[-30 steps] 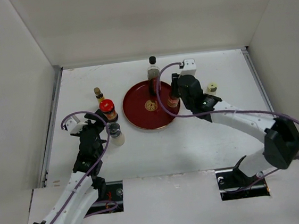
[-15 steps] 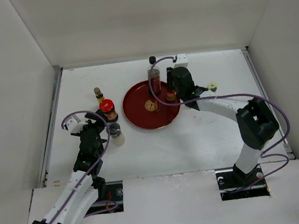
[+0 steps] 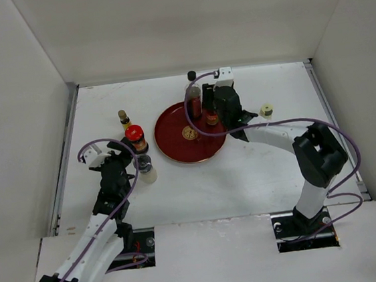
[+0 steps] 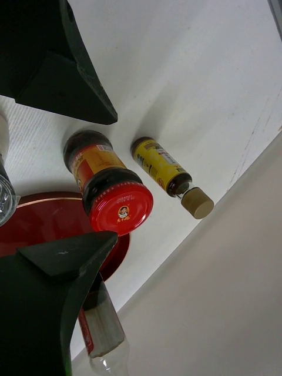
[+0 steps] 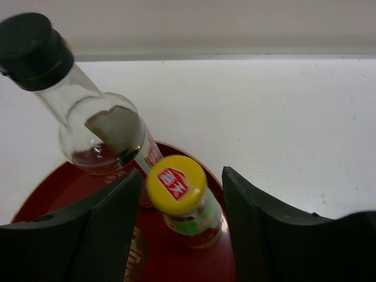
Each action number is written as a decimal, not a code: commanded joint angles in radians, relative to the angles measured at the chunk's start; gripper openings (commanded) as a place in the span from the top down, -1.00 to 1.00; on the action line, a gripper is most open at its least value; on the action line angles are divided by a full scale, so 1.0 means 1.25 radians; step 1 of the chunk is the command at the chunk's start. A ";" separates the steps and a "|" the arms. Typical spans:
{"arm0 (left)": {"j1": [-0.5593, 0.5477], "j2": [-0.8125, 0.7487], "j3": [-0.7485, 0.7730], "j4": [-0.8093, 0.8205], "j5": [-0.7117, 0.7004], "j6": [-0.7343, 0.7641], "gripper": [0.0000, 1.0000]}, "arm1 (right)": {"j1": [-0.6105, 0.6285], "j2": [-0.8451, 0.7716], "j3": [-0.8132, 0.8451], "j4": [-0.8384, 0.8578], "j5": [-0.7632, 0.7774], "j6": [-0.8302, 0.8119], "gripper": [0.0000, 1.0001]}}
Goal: Organize the condiment bottles
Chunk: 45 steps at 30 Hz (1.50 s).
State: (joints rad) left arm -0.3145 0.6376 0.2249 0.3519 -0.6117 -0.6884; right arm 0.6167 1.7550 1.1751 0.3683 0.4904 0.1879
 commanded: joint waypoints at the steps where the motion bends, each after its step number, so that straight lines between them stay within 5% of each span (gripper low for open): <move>1: 0.002 0.011 0.009 0.028 0.011 -0.003 -0.45 | 0.017 -0.029 -0.009 0.096 0.019 -0.015 -0.32; 11: 0.008 0.053 0.210 -0.217 0.023 0.019 -0.57 | 0.045 -0.207 -0.104 0.059 0.037 0.004 -0.77; 23: -0.059 0.348 0.448 -0.396 0.016 0.176 -0.61 | 0.116 -0.492 -0.398 0.011 -0.018 0.144 -0.94; 41: -0.067 0.567 0.512 -0.374 -0.037 0.218 -0.68 | 0.136 -0.524 -0.466 0.049 -0.077 0.191 -1.00; 45: -0.061 0.597 0.517 -0.345 -0.031 0.219 -0.56 | 0.136 -0.520 -0.466 0.049 -0.077 0.191 -1.00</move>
State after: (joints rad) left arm -0.3992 1.3808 0.8375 -0.1440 -0.6277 -0.4259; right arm 0.7811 1.1210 0.5915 0.3740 0.4088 0.4156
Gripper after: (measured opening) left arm 0.791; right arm 0.998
